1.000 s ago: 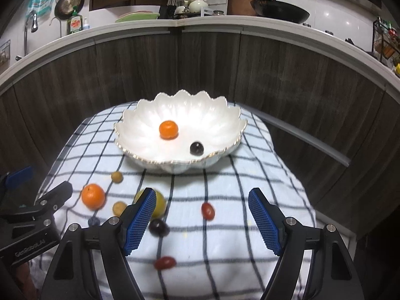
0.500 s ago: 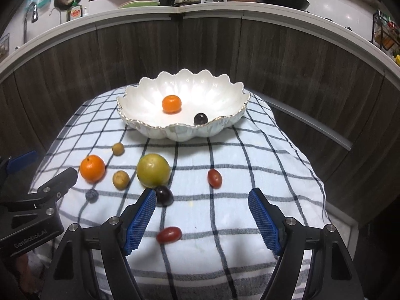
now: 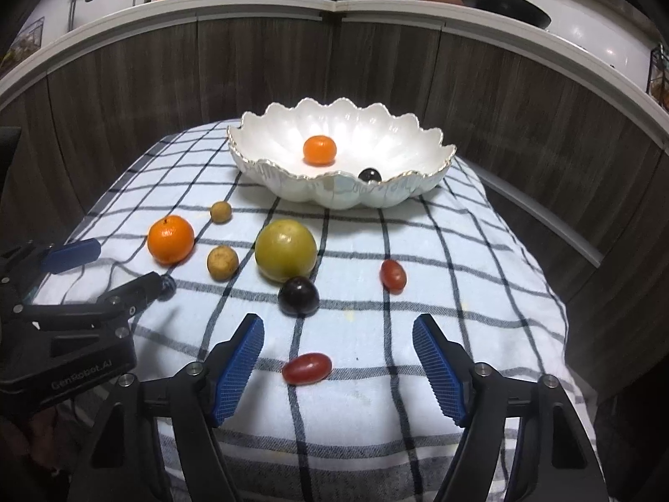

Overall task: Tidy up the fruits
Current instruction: 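Grasp the red grape tomato with the right tool while the left tool grasps the blueberry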

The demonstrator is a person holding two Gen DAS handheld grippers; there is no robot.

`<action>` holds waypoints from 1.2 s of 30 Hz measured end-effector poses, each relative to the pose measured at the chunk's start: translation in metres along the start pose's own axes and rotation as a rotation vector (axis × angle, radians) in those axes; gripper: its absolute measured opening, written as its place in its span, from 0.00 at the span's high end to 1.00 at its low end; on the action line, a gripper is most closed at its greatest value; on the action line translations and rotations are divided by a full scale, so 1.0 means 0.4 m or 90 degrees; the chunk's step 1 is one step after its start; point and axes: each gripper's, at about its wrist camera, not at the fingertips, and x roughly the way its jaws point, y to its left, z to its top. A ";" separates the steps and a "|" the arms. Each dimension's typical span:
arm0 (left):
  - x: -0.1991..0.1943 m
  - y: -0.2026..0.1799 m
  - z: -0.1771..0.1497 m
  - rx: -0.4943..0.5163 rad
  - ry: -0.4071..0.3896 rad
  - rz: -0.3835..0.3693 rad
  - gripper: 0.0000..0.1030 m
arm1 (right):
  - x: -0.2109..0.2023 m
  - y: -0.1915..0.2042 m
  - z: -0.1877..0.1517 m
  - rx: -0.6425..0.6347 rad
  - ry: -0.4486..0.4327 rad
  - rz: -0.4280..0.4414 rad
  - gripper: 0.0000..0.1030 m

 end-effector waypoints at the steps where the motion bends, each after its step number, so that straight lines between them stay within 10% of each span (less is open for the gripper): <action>1: 0.004 -0.002 0.000 0.001 0.003 -0.003 0.30 | 0.003 0.001 -0.002 -0.001 0.004 0.001 0.32; 36: 0.070 -0.039 -0.004 0.025 0.046 -0.041 0.78 | 0.079 0.000 -0.036 0.028 0.090 0.086 0.71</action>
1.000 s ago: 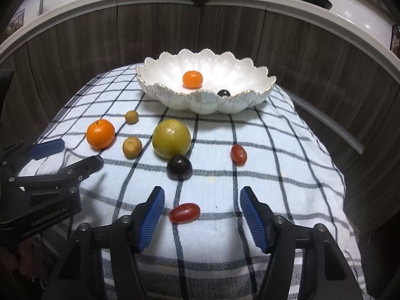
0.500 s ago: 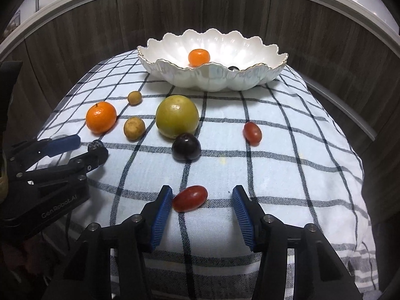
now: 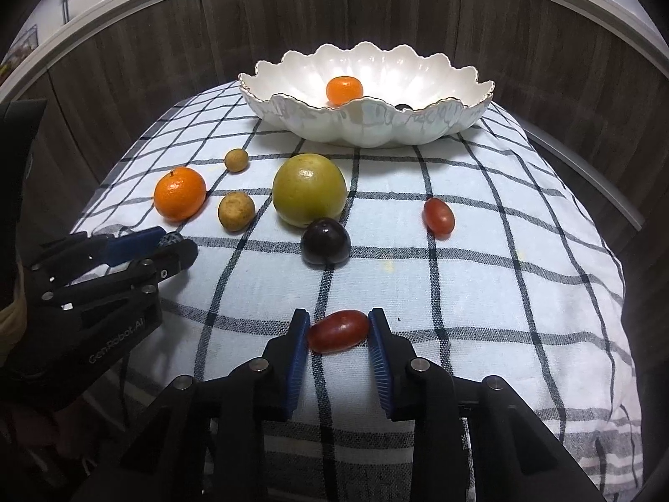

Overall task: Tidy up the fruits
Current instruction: 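Grasp the red grape tomato with the right tool while the left tool grasps the blueberry, then lift the red grape tomato and blueberry toward the white bowl with both tools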

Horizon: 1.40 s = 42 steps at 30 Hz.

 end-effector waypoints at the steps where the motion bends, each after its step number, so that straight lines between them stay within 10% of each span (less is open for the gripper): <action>1: 0.000 0.000 0.000 -0.001 0.000 0.000 0.79 | -0.001 0.000 0.000 0.001 -0.001 0.000 0.71; 42: -0.112 -0.036 0.030 -0.010 -0.039 0.019 0.79 | -0.105 -0.043 0.065 0.031 -0.098 -0.023 0.71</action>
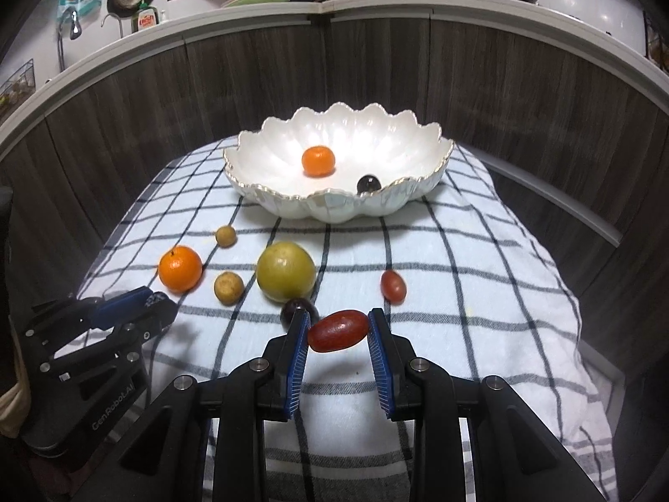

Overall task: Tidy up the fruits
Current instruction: 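Lift the red grape tomato and blueberry toward the white bowl with both tools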

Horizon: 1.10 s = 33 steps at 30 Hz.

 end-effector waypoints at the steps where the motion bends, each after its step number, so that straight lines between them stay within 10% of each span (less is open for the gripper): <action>1: -0.004 0.000 0.003 -0.001 -0.002 0.002 0.79 | -0.005 0.000 0.004 -0.002 -0.005 -0.001 0.71; 33: -0.057 -0.017 0.154 -0.026 -0.057 0.019 0.79 | -0.062 -0.052 0.130 -0.004 -0.098 -0.020 0.71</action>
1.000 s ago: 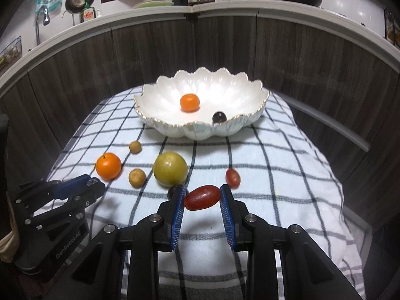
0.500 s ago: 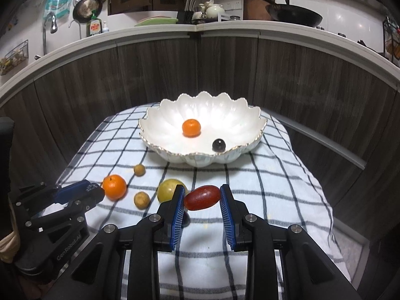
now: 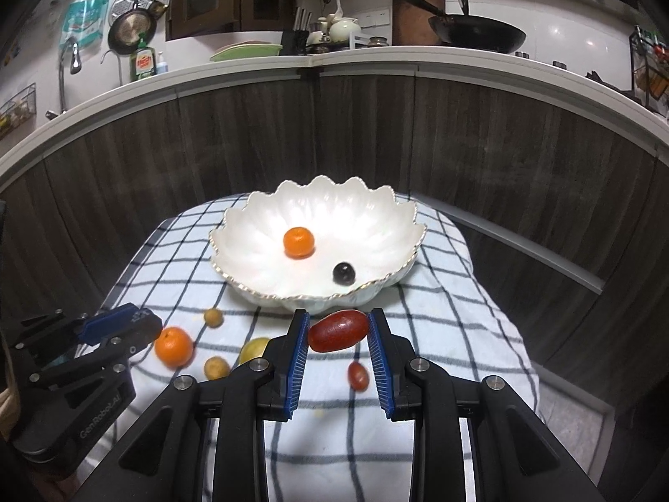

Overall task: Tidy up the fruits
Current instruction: 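Lift the red grape tomato and blueberry toward the white bowl with both tools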

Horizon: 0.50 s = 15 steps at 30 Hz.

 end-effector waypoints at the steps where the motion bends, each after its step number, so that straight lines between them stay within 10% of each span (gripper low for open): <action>1: 0.003 -0.001 0.009 -0.001 -0.002 -0.001 0.79 | 0.003 -0.004 0.007 0.000 -0.003 -0.002 0.71; 15: 0.035 -0.020 0.100 -0.011 -0.023 0.002 0.79 | 0.046 -0.032 0.094 0.003 -0.030 -0.011 0.71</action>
